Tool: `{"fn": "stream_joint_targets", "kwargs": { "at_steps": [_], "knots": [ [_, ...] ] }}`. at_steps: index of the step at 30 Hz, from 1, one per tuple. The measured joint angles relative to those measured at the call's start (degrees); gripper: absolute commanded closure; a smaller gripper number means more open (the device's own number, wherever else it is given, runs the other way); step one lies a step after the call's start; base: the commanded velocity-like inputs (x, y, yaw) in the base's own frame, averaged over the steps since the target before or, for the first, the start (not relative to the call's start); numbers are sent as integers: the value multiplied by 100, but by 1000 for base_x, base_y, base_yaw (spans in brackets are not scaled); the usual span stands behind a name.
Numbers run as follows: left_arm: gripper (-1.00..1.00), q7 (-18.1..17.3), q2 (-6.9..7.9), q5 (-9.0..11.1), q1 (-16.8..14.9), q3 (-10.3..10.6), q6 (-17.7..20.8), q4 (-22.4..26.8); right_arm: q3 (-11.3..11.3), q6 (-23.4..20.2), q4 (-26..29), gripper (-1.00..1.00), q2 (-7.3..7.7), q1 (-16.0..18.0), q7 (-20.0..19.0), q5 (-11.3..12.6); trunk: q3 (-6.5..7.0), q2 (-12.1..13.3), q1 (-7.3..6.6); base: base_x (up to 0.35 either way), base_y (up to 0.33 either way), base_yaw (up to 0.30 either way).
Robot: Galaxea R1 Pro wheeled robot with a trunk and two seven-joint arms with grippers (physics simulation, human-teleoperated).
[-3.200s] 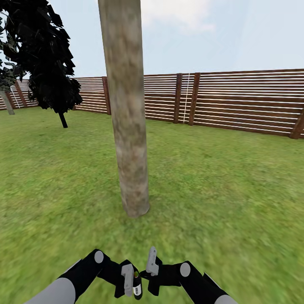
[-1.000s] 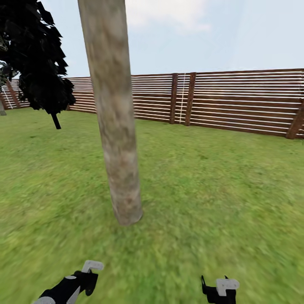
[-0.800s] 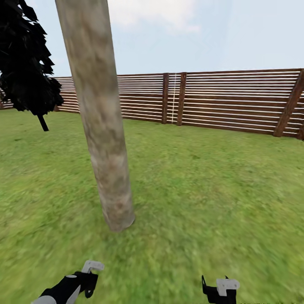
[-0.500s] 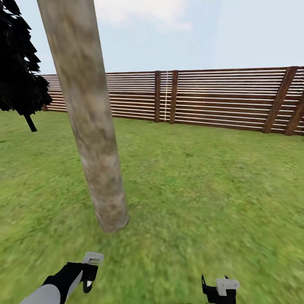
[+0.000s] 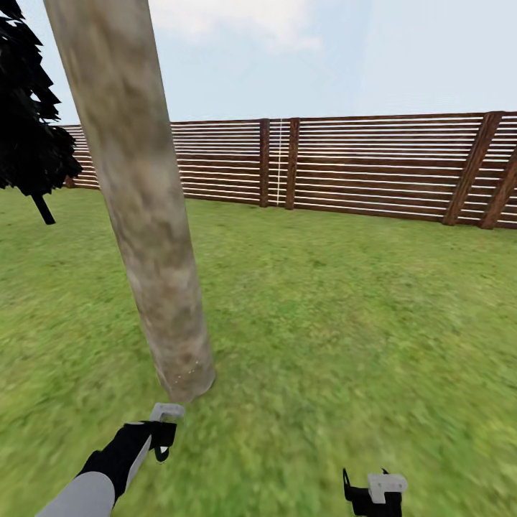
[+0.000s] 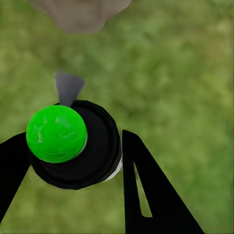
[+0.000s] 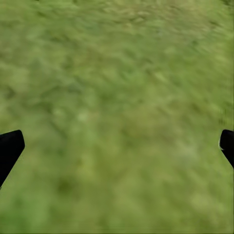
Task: In the garden, pick up the pesticide atomizer on the floor and spray pesticide onto both trees until each tree trunk is fully covered.
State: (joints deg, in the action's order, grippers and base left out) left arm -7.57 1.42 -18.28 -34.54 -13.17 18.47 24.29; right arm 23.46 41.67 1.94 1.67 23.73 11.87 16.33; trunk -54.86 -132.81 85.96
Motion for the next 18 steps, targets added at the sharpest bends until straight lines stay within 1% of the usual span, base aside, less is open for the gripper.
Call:
{"fn": "stream_joint_targets", "kwargs": {
  "at_steps": [3,6,7,8,9,10,12,13,14,15,17,18],
  "knots": [
    [100,-11,-30,12,1,6,0,-1,0,-1,0,-100,0,0,-1,-5,0,0,0,198,0,0],
    [100,-32,-174,9,1,17,-11,0,4,-1,0,-100,0,0,-1,-12,0,0,0,27,0,0],
    [100,-33,-208,4,1,26,-14,2,5,-1,0,-100,0,0,-1,-14,0,0,0,7,0,0],
    [100,-35,-204,-2,-4,29,-11,7,6,-1,0,-100,0,0,-1,-15,0,0,0,4,0,0],
    [100,-38,-185,-4,-17,27,-7,10,7,-1,0,-100,0,0,-1,-15,0,0,0,2,0,0],
    [100,-39,-117,-22,-35,21,-5,18,9,-1,0,-100,0,0,-1,-16,0,0,0,1,0,0],
    [100,-53,184,-12,-49,9,2,89,7,-1,0,-100,0,0,-1,-16,0,0,0,0,0,0],
    [100,-57,337,145,-38,12,-1,122,6,-1,0,-100,0,0,-1,-16,0,0,0,0,0,0],
    [100,-60,374,261,-21,21,-9,129,4,-1,0,-100,0,0,-1,-16,0,0,0,-62,0,0],
    [100,-62,380,298,-12,37,-17,132,6,-1,0,-100,0,0,-1,-16,0,0,0,-195,0,0],
    [100,-57,352,342,4,67,-49,136,5,-1,-4,-100,0,0,-1,-16,0,0,0,-249,0,0],
    [100,-72,308,364,6,80,-49,136,5,-1,-4,-100,0,0,-1,-15,0,0,0,-119,0,0]
  ]
}}
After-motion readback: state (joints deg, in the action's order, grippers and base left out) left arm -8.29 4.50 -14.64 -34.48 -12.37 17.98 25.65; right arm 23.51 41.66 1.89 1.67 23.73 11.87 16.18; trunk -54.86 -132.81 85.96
